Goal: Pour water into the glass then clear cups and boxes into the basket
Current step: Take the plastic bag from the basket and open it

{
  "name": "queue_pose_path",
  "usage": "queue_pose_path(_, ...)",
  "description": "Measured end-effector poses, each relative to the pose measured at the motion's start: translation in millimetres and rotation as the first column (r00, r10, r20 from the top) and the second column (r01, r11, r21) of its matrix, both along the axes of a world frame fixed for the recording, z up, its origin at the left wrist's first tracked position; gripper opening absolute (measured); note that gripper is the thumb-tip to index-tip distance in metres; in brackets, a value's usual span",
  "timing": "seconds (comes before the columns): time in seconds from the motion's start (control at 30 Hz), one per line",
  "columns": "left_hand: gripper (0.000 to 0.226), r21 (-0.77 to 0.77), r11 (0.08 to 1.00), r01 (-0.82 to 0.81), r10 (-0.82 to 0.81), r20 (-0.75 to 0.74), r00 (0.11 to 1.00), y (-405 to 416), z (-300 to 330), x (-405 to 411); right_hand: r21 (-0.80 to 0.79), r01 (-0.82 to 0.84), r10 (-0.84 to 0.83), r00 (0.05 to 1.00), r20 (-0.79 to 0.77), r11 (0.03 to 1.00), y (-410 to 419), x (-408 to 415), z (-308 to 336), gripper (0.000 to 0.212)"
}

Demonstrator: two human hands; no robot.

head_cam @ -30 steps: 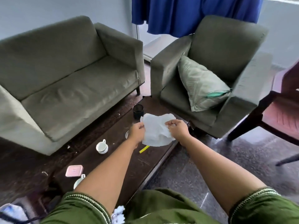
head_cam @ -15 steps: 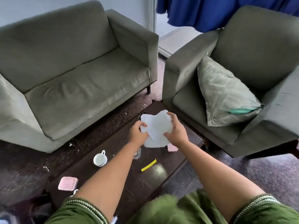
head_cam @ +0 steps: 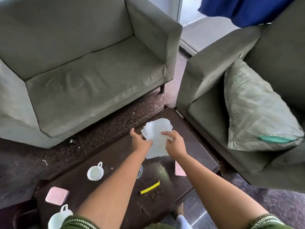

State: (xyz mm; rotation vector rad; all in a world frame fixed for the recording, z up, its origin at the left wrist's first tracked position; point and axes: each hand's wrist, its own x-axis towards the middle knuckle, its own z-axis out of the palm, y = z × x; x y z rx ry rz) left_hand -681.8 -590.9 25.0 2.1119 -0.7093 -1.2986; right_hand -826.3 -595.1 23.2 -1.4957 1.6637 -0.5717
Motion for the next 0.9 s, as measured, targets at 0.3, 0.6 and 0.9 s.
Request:
queue_pose_path(0.3, 0.034, -0.033, 0.999, -0.039, 0.038, -0.027, 0.999, -76.4, -25.8, -2.4, 0.109, 0.346, -0.363, 0.899, 0.246, 0.932, -79.0, 22.7, -23.5, 0.06)
queue_pose_path(0.6, 0.041, -0.083, 0.973, 0.214, -0.183, 0.283, 0.942, -80.1, -59.0, 14.2, 0.109, 0.159, -0.166, 0.984, 0.061, 0.981, -115.5, 32.0, -58.1, 0.025)
queue_pose_path(0.9, 0.031, 0.061, 0.892, 0.447, -0.429, 0.426, 0.797, -78.3, -94.1, 22.7, 0.143, 0.136, -0.155, 0.979, 0.133, 0.98, -99.3, 52.1, -99.6, 0.025)
